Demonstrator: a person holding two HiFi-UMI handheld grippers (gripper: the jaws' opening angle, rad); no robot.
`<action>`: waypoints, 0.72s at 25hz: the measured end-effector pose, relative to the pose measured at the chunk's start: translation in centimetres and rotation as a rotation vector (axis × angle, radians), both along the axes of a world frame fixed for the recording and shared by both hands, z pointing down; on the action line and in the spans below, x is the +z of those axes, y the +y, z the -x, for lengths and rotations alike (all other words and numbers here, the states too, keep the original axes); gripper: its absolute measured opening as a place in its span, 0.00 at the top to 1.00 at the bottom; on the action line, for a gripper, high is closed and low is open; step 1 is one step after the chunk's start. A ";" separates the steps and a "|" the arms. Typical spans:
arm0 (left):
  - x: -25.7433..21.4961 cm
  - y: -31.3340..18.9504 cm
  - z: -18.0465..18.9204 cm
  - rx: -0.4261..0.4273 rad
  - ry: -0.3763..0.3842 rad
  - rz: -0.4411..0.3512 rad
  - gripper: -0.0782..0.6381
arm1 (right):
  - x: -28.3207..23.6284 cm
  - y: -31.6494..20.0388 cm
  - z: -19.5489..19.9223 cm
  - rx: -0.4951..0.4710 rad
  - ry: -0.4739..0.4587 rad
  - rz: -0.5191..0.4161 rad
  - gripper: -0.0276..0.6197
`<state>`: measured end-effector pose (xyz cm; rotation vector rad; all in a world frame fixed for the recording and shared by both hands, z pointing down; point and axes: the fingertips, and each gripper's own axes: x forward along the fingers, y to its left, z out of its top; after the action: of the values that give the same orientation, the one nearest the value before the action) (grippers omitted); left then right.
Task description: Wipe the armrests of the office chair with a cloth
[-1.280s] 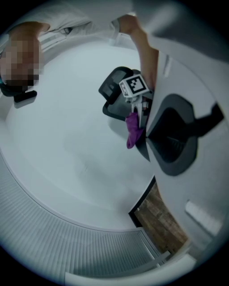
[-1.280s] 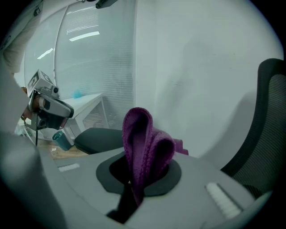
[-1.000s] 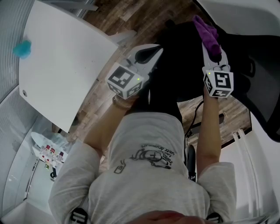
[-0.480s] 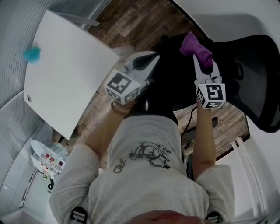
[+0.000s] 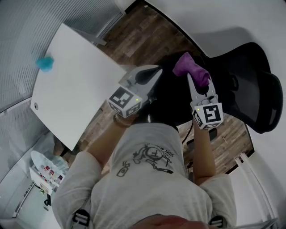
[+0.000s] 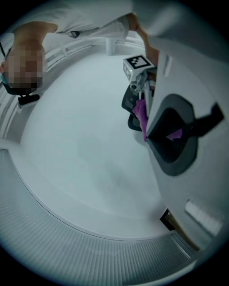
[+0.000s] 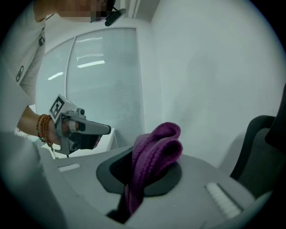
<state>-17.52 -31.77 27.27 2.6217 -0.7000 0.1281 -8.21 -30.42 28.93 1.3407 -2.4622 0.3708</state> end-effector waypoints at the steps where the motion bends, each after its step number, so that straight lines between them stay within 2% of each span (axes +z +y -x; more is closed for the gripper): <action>1: -1.1 0.1 0.0 0.000 0.006 -0.012 0.89 | -1.1 0.3 0.3 -0.007 -0.010 -0.012 0.91; 5: -5.1 0.7 0.0 0.003 0.024 -0.059 0.89 | -5.4 1.6 1.8 -0.043 -0.051 -0.049 0.91; 18: -15.6 4.2 0.0 0.052 0.068 -0.185 0.89 | -17.3 5.3 5.9 -0.119 -0.096 -0.206 0.91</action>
<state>-17.53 -27.57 11.65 2.8068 -0.6481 -0.0107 -14.09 -25.10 11.68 1.2714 -2.7074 0.1596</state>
